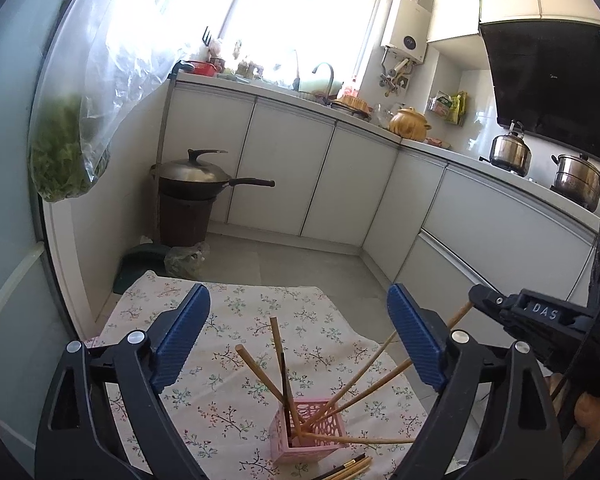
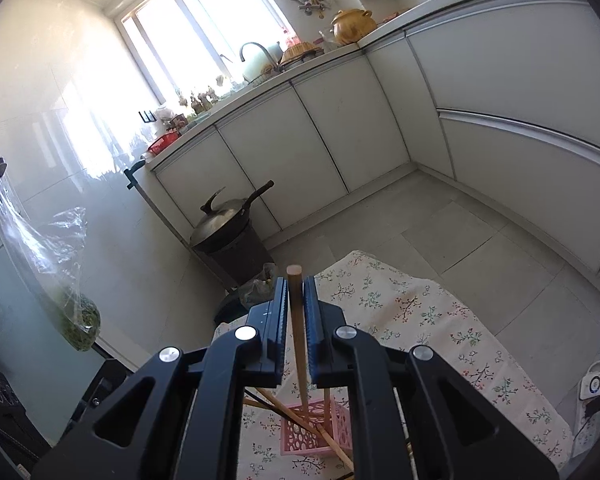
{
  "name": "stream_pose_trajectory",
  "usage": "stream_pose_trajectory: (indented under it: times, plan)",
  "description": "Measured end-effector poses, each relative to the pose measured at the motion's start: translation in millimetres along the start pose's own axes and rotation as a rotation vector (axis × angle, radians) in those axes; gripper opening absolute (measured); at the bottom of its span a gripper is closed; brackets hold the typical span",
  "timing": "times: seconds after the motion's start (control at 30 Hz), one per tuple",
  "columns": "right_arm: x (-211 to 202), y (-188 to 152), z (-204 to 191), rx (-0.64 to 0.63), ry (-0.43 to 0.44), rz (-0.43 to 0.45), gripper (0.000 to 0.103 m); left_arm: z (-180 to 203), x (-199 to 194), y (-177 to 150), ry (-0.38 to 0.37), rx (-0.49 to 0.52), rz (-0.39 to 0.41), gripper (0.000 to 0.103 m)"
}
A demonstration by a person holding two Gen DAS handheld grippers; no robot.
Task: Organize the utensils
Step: 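Open the right tool to drop the bamboo chopstick into the pink basket, then lower the left tool onto the chopstick pile and close on a bamboo chopstick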
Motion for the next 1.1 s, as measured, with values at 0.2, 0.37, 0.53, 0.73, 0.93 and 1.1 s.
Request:
stream_pose_trajectory:
  times: [0.2, 0.37, 0.53, 0.73, 0.93, 1.1]
  plan:
    - [-4.3, -8.6, -10.2, -0.052, -0.003, 0.009, 0.012, 0.0, 1.4, -2.1, 0.013, 0.010, -0.019, 0.087]
    - [-17.8, -14.4, -19.7, -0.133, -0.031, 0.041, 0.014, 8.9, 1.9, -3.5, 0.042, 0.051, -0.034, 0.088]
    - [-29.2, -21.9, -22.2, -0.202, -0.061, 0.077, 0.026, 14.1, -1.9, -2.1, 0.056, 0.067, -0.031, 0.092]
    - [-43.6, -27.8, -19.2, -0.260, -0.092, 0.115, 0.036, 15.1, -7.3, -3.8, 0.080, 0.078, -0.038, 0.095]
    - [-55.6, -33.5, -12.0, -0.286, -0.117, 0.147, 0.059, 18.8, -11.9, -5.9, 0.085, 0.097, -0.049, 0.096]
    - [-60.8, -36.1, -0.8, -0.285, -0.157, 0.157, 0.067, 24.8, -17.7, -8.6, 0.092, 0.124, -0.050, 0.096]
Point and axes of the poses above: each gripper's, at about its wrist camera, not at the fingertips, and x roughly the way its jaws point, z to its right, y to its top, the point moved 3 cm from there along x, roughly the way its jaws point, and after that the axes turned 15 degrees about x, right-handed, at the moved point
